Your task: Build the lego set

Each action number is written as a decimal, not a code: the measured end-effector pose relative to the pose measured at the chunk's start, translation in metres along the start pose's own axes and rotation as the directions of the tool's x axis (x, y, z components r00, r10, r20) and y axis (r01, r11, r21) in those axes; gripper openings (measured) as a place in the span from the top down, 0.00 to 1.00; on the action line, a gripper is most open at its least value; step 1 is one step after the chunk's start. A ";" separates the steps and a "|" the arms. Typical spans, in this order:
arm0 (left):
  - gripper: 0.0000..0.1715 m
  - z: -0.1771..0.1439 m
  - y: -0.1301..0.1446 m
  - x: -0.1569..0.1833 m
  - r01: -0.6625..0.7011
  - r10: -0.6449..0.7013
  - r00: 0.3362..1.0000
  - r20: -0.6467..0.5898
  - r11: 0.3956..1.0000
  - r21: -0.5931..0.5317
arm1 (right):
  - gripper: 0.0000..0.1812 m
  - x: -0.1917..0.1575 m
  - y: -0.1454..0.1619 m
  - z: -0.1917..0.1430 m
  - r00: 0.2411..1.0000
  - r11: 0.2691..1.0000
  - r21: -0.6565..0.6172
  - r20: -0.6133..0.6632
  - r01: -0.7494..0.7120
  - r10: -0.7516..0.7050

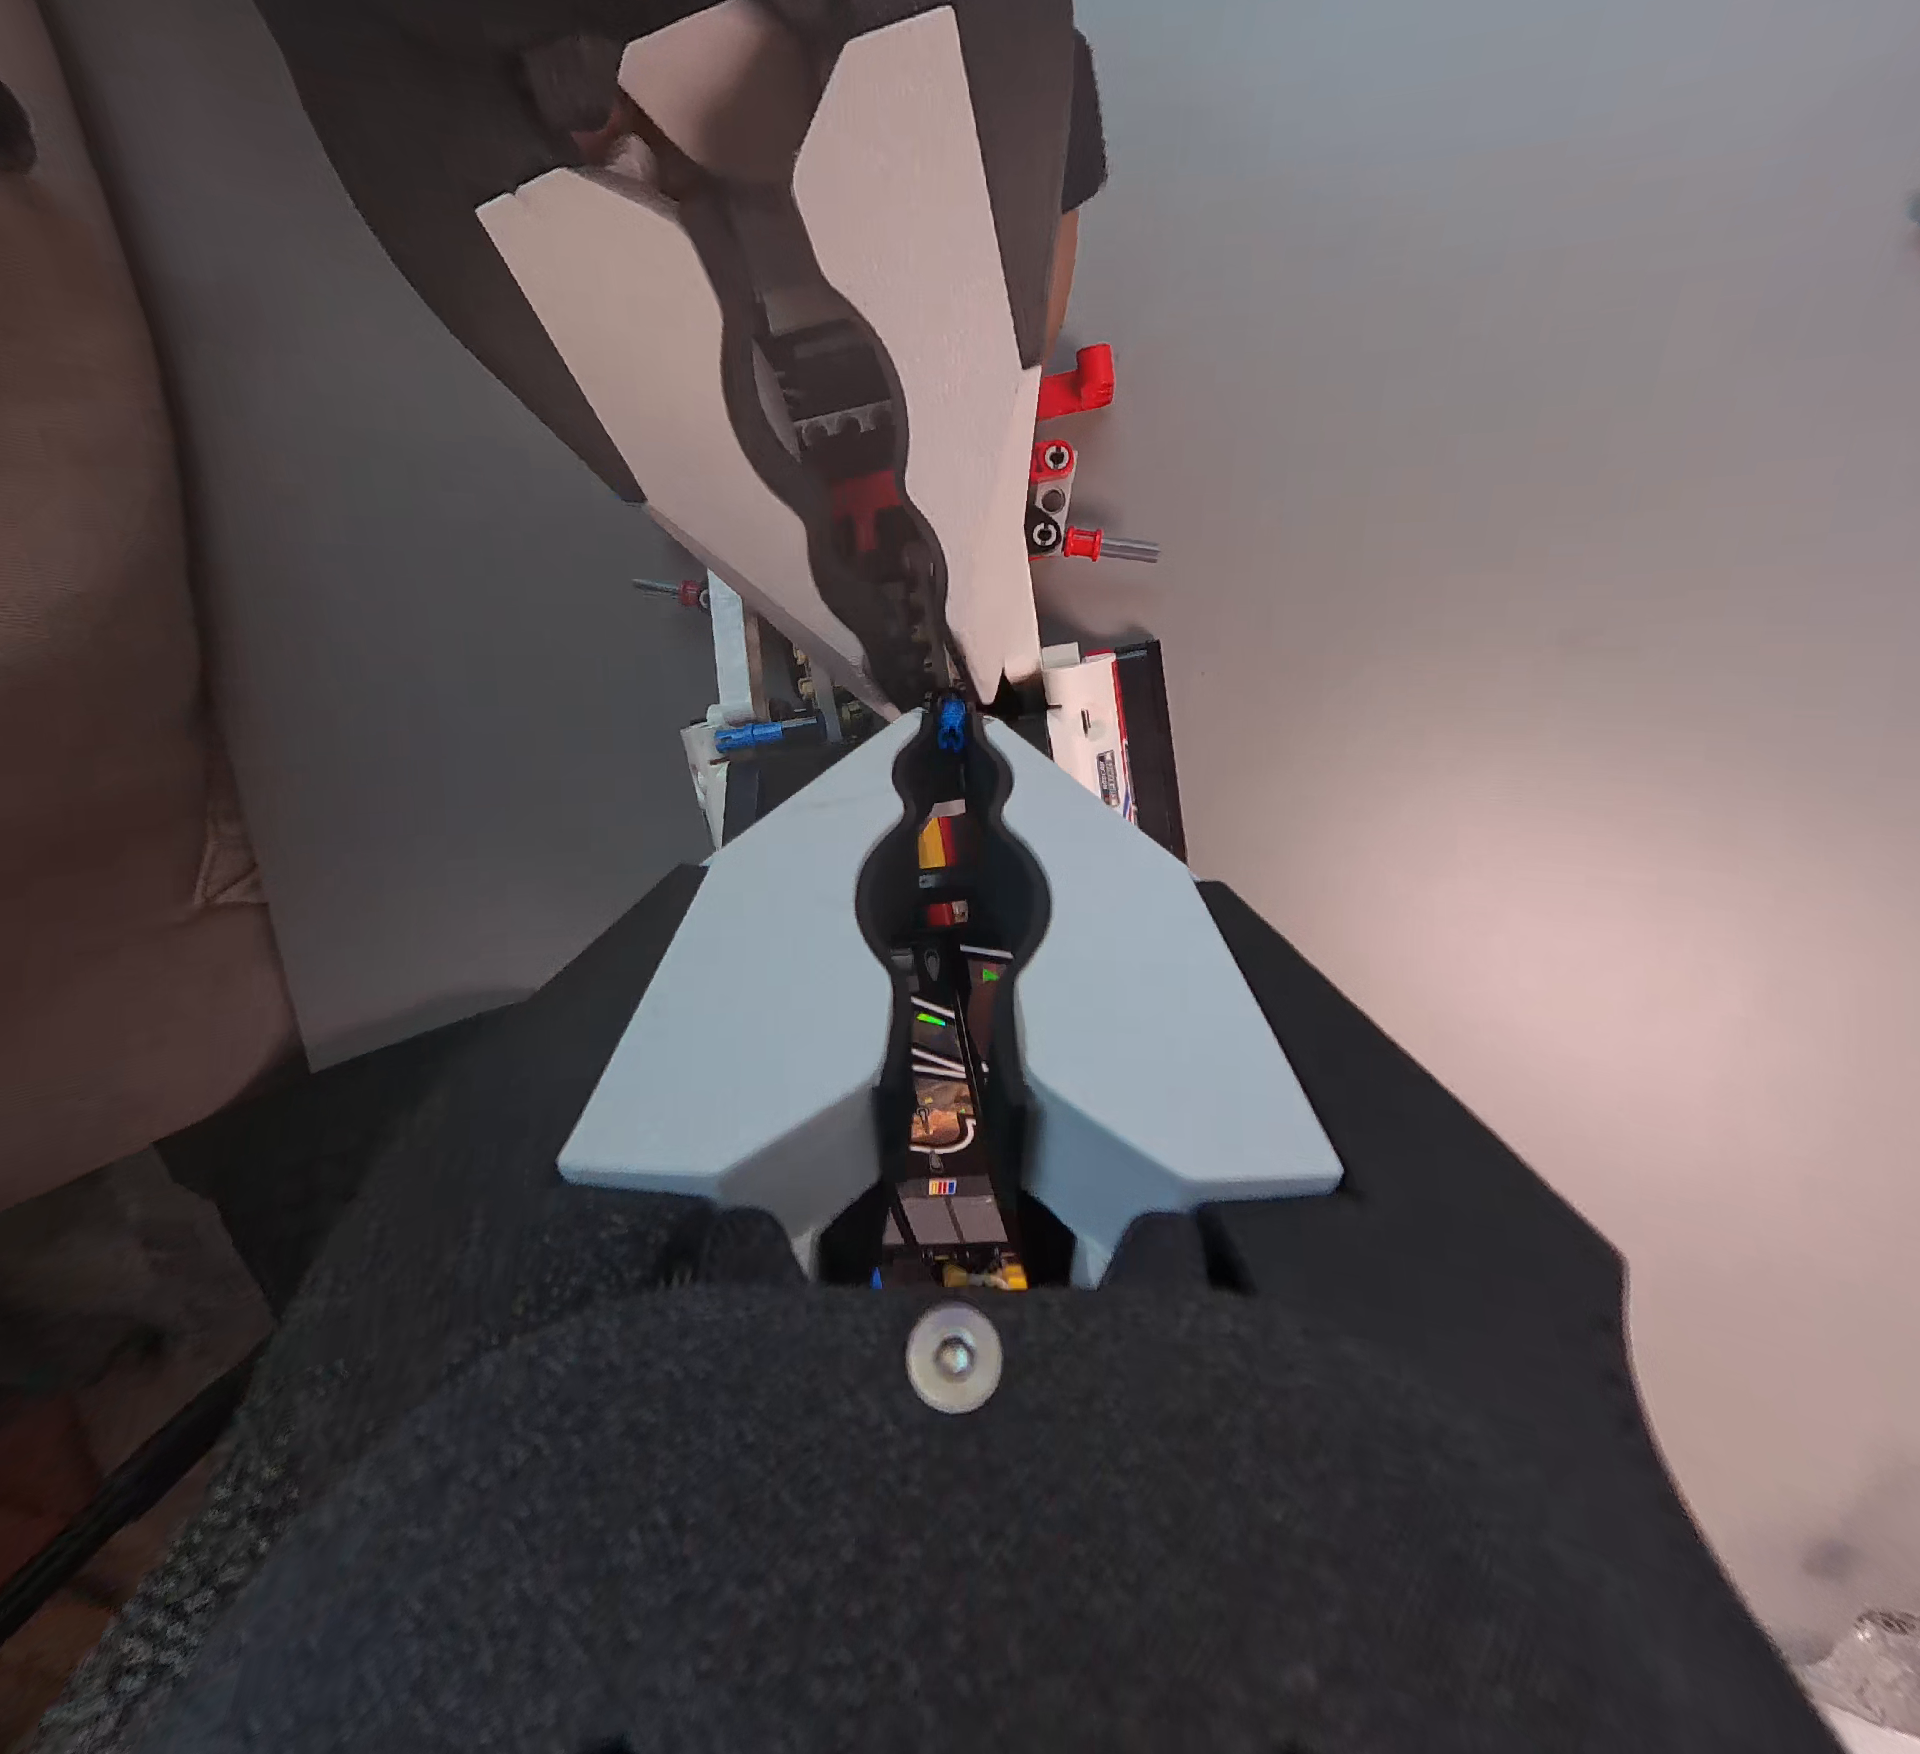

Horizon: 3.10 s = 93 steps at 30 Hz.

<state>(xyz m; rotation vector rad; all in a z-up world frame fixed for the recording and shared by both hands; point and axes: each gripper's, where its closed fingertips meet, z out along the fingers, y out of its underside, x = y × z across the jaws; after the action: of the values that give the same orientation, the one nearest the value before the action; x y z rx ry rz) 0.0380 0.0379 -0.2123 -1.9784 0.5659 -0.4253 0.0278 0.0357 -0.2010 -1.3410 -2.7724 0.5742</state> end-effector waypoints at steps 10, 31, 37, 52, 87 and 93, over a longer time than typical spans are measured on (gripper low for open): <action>0.94 0.002 0.002 0.000 0.065 -0.066 0.997 -0.037 0.998 -0.004 | 0.99 0.000 0.000 0.002 1.000 0.997 -0.080 0.017 -0.016 0.018; 1.00 0.009 0.005 0.005 -0.038 0.038 0.999 -0.023 0.999 -0.019 | 0.99 -0.003 0.009 0.001 0.991 0.992 -0.073 -0.078 0.099 -0.104; 1.00 0.010 0.007 0.006 -0.062 0.061 0.998 -0.026 0.997 -0.034 | 0.99 -0.003 0.011 0.001 0.990 0.987 -0.122 -0.080 0.102 -0.112; 1.00 0.013 -0.002 0.004 -0.086 0.086 0.996 0.005 0.996 -0.006 | 0.99 0.000 0.015 -0.001 0.997 0.997 -0.078 -0.074 -0.024 0.018; 0.97 0.036 -0.013 0.011 0.041 -0.044 0.993 -0.105 0.999 -0.034 | 0.99 -0.001 0.038 -0.010 0.989 0.991 0.033 -0.066 -0.128 0.130; 0.98 0.036 -0.015 0.006 -0.007 0.004 0.996 -0.087 0.999 -0.034 | 1.00 0.000 0.048 -0.010 0.978 0.992 0.028 -0.167 -0.125 0.128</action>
<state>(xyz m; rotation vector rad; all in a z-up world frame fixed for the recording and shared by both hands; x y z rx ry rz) 0.0652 0.0669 -0.2145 -1.9976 0.6374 -0.5037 0.0657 0.0664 -0.2075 -1.4961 -2.5579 0.4630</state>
